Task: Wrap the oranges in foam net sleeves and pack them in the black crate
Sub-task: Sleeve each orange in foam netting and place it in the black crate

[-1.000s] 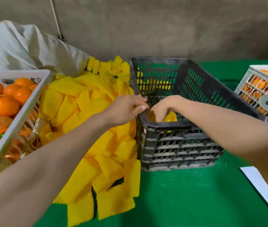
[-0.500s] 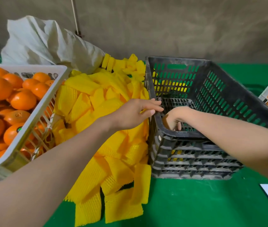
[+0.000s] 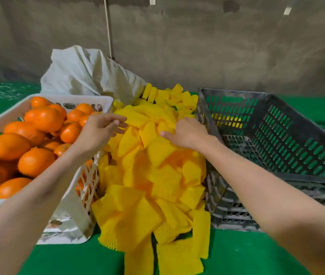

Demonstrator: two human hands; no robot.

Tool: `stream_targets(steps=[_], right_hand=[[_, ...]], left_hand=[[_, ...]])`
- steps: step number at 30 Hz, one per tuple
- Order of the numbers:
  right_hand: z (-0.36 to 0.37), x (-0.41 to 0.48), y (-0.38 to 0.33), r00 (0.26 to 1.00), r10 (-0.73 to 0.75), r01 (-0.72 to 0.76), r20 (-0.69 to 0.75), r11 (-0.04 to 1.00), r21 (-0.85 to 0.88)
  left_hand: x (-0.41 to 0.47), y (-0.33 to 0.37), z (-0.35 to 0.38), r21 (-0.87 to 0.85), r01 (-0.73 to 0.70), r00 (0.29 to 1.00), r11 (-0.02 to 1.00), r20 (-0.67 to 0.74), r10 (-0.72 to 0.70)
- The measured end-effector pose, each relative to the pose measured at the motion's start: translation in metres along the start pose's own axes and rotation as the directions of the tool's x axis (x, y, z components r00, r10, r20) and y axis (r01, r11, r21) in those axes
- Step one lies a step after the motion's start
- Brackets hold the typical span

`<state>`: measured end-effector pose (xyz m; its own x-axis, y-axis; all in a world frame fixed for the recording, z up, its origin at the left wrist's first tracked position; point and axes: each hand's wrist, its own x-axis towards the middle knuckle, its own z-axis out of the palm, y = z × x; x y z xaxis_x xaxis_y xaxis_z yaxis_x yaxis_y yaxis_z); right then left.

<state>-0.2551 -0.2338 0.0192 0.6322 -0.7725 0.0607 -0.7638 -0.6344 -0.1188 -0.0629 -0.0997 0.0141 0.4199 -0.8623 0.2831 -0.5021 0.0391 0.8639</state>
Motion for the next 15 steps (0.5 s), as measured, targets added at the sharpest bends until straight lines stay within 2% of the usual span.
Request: stream_targets(steps=[2, 4, 8, 12, 15], right_hand=[[0.014, 0.008, -0.009, 0.993, 0.102, -0.098, 0.063, 0.993, -0.071], [0.026, 0.014, -0.014, 0.987, 0.149, -0.143, 0.058, 0.986, -0.089], [0.030, 0.017, -0.022, 0.990, 0.138, -0.140, 0.032, 0.987, 0.074], [0.013, 0.011, -0.035, 0.994, 0.074, -0.046, -0.085, 0.954, 0.298], [-0.004, 0.007, -0.050, 0.978, 0.048, 0.028, -0.203, 0.934, 0.356]], left_hand=[[-0.010, -0.006, -0.007, 0.012, 0.006, 1.000, 1.000, 0.003, -0.006], [-0.020, -0.012, -0.014, 0.062, -0.003, 1.000, 0.998, 0.027, 0.001], [-0.030, -0.025, -0.033, 0.267, -0.076, 0.996, 0.961, 0.070, 0.059], [-0.021, -0.035, -0.060, 0.358, -0.020, 0.996, 0.933, -0.079, 0.051], [-0.006, -0.045, -0.078, 0.464, 0.090, 0.970, 0.881, -0.243, 0.029]])
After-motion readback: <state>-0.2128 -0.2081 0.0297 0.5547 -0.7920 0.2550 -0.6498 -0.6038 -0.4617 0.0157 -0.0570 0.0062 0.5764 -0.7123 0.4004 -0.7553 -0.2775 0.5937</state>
